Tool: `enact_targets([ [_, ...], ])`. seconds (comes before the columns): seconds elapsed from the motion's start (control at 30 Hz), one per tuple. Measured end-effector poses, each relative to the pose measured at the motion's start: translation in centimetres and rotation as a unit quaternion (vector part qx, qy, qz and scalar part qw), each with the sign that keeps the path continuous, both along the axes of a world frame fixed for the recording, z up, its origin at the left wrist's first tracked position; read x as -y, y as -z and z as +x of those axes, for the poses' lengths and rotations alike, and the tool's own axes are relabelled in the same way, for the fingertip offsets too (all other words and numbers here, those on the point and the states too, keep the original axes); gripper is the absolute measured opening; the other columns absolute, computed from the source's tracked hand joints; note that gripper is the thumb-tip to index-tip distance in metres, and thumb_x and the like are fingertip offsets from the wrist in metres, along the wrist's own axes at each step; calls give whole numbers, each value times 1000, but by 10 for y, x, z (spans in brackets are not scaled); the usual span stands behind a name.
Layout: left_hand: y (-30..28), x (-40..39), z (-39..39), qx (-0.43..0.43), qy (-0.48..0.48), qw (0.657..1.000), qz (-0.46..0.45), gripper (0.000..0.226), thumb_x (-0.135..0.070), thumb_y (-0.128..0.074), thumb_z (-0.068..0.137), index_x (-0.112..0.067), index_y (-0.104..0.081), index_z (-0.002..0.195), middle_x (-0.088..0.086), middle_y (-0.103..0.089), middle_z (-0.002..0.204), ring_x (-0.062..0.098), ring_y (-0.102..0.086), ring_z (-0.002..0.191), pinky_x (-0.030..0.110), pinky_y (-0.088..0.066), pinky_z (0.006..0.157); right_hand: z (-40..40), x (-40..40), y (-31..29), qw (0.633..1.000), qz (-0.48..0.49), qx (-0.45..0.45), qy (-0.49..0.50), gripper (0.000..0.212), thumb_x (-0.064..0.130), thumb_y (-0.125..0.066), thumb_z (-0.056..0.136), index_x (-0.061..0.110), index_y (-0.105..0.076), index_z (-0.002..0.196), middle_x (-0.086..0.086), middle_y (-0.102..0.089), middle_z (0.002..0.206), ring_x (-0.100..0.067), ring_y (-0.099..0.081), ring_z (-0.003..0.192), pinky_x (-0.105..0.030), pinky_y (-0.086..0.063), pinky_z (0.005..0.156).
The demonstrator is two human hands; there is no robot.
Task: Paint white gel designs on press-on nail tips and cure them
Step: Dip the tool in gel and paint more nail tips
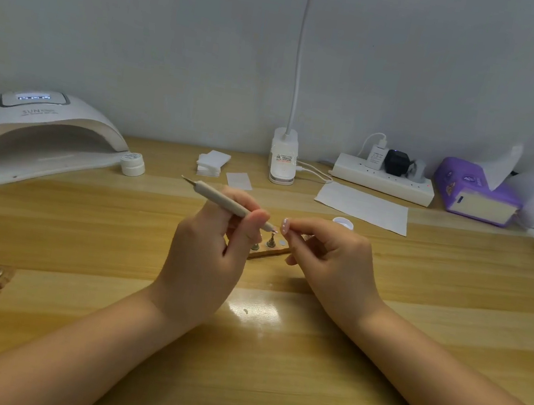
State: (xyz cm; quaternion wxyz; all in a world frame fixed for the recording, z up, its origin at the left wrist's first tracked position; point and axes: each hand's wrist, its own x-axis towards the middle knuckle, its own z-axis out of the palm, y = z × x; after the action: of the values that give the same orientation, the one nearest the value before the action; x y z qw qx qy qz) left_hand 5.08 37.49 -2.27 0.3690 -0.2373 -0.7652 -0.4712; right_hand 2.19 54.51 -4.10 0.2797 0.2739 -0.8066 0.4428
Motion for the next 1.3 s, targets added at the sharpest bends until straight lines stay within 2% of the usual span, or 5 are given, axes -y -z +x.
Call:
enact_targets([
  [0.17,3,0,-1,-16,1,1000,-26,14,-24,-50,94,-12,-57,93,-1,-65,75,6,-64,72,7,-46,62,1,1,-1,1000,3,-5,1,15,6,-68,87,9,-73,101,-1,-73,85,-9,-67,61,-26,-56,60],
  [0.3,4,1,-1,-17,-3,999,-29,18,-23,-50,94,-7,-59,93,0,-64,77,6,-63,73,8,-46,63,1,0,-2,1000,8,-7,1,16,7,-68,87,9,-73,102,-1,-73,85,-9,-67,61,-25,-56,61],
  [0.57,5,0,-2,-17,-1,999,-28,12,-24,-50,94,-13,-57,95,-1,-64,77,7,-62,72,9,-46,63,1,0,-2,1000,13,-14,1,16,7,-68,87,9,-72,103,-1,-73,86,-9,-67,62,-26,-56,61],
  [0.97,6,1,-2,-22,-8,999,-37,19,-23,-50,94,-7,-60,94,1,-64,79,8,-61,71,10,-46,64,1,2,-2,1000,9,-17,-3,15,5,-69,87,8,-73,101,-2,-73,84,-10,-67,60,-30,-56,59],
  [1.3,7,1,-3,-25,-1,999,-37,21,-24,-50,94,-6,-61,95,2,-64,80,10,-61,70,18,-50,62,1,1,-1,1000,14,-18,-3,14,6,-69,87,9,-73,101,-2,-73,82,-10,-67,60,-30,-55,59],
])
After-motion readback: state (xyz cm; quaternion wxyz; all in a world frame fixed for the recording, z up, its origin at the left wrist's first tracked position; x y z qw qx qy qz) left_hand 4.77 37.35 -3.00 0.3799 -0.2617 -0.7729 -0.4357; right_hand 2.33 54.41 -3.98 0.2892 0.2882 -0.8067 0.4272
